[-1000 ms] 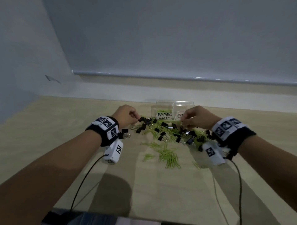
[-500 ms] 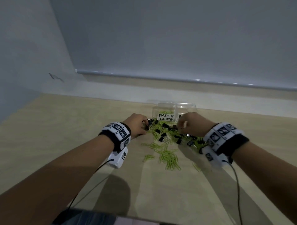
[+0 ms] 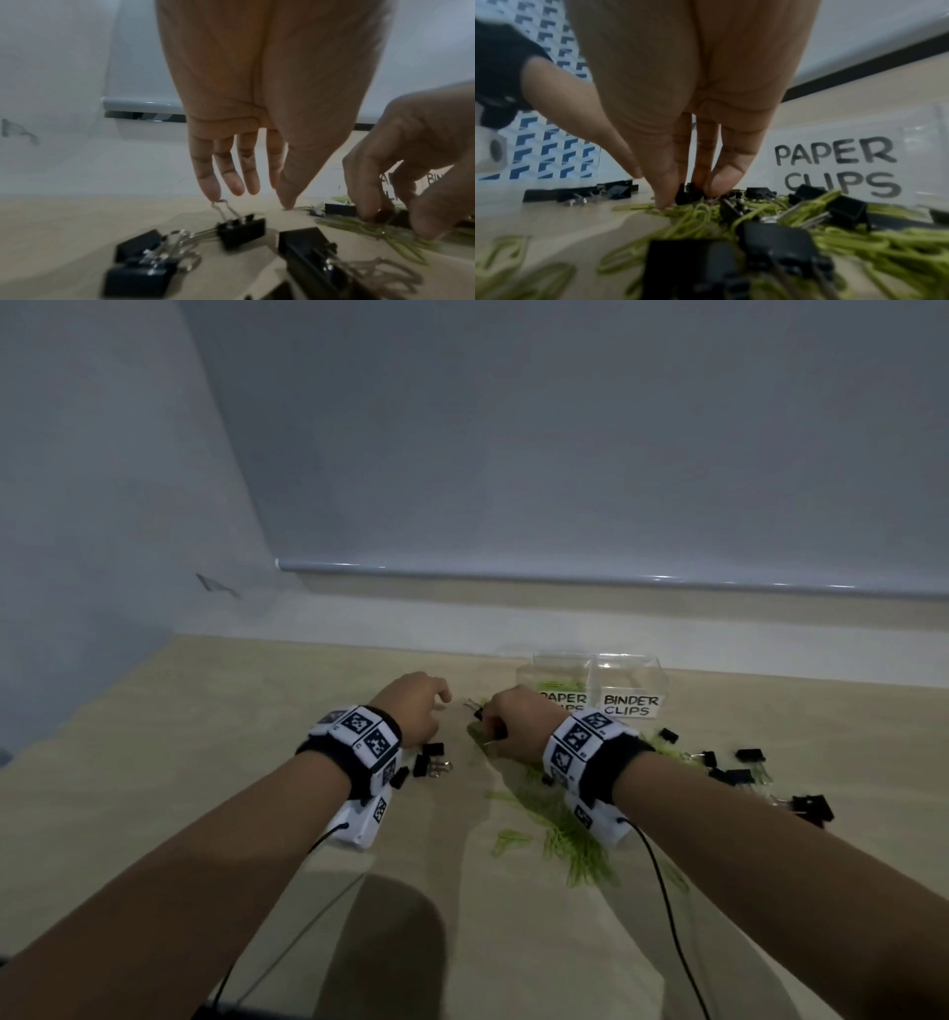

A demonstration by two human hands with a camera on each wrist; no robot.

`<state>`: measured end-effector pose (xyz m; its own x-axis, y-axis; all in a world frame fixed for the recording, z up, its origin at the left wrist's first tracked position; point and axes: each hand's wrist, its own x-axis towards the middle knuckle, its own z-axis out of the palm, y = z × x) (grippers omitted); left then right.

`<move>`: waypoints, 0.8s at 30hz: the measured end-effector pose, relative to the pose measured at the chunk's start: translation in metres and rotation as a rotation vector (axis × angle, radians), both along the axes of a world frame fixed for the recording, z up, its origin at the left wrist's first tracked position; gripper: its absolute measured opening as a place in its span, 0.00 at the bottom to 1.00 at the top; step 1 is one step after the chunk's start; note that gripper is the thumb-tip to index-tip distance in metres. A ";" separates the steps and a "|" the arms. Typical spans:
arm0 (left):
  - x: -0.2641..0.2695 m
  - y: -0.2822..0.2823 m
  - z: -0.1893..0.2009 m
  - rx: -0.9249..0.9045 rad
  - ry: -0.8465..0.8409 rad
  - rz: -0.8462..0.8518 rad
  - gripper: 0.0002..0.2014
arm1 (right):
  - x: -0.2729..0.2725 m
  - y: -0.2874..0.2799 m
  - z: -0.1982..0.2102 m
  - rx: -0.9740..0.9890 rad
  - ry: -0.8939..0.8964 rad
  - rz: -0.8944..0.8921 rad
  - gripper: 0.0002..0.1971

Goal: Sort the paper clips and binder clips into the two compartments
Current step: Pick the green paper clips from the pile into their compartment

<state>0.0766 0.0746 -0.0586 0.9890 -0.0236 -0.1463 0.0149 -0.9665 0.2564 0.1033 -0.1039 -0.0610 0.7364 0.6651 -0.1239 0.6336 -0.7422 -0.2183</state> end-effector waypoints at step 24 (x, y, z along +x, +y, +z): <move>0.032 -0.050 -0.001 0.013 -0.052 -0.125 0.16 | 0.008 -0.043 0.010 -0.080 -0.136 -0.057 0.18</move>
<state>0.1083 0.0245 -0.0593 0.9847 -0.1454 -0.0961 -0.1187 -0.9632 0.2413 0.1110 -0.1467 -0.0511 0.7861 0.6139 -0.0715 0.6098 -0.7893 -0.0726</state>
